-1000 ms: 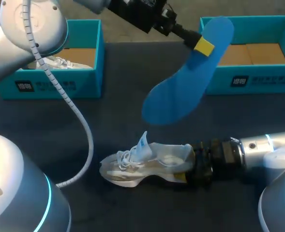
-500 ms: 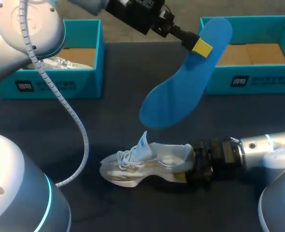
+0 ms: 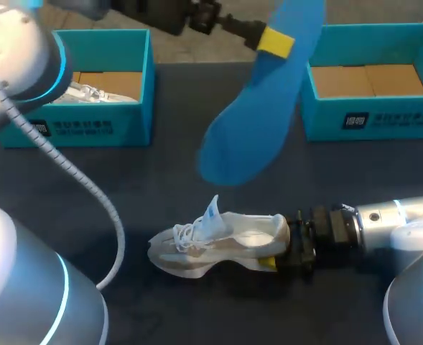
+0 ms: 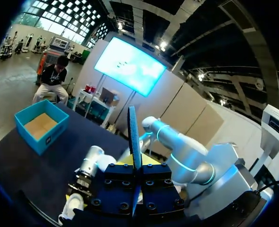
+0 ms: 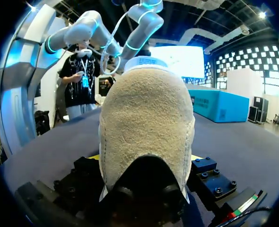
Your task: Take the shoe out of the shoebox, open the shoe tongue, remove and reinsert the insole, then place the shoe into the shoebox
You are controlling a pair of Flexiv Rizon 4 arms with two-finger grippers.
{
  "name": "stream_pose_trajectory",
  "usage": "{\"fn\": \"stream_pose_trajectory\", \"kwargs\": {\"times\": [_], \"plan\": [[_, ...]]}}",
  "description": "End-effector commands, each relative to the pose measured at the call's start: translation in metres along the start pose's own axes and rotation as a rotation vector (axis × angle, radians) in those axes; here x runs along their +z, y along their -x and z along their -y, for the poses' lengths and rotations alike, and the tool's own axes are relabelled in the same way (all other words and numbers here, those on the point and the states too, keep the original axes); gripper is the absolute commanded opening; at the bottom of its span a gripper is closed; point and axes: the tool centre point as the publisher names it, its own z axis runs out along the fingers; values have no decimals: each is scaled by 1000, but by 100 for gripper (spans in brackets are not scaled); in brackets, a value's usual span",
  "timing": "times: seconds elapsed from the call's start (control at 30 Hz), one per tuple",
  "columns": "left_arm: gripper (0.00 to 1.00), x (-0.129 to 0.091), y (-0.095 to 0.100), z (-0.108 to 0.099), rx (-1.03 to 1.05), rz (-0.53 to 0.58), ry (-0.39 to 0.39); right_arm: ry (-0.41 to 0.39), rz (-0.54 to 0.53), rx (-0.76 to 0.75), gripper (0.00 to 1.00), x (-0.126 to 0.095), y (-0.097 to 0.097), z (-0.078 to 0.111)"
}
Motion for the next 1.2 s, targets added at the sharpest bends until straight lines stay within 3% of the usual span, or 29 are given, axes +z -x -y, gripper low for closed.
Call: {"fn": "stream_pose_trajectory", "kwargs": {"times": [0.03,0.3,0.67,1.0,1.2], "plan": [[0,-34,-15,-26,4,36,-78,-6,0,1,0,1,-1,-1],[0,-69,-36,-28,-18,46,-120,-6,0,1,0,1,-1,-1],[0,-92,-68,-21,-18,-59,-73,-6,0,1,0,1,-1,-1],[0,-89,-90,-17,28,-16,-145,-6,0,1,0,1,-1,-1],[0,-82,-89,-20,-7,-27,-140,-6,0,1,0,1,-1,-1]]}}
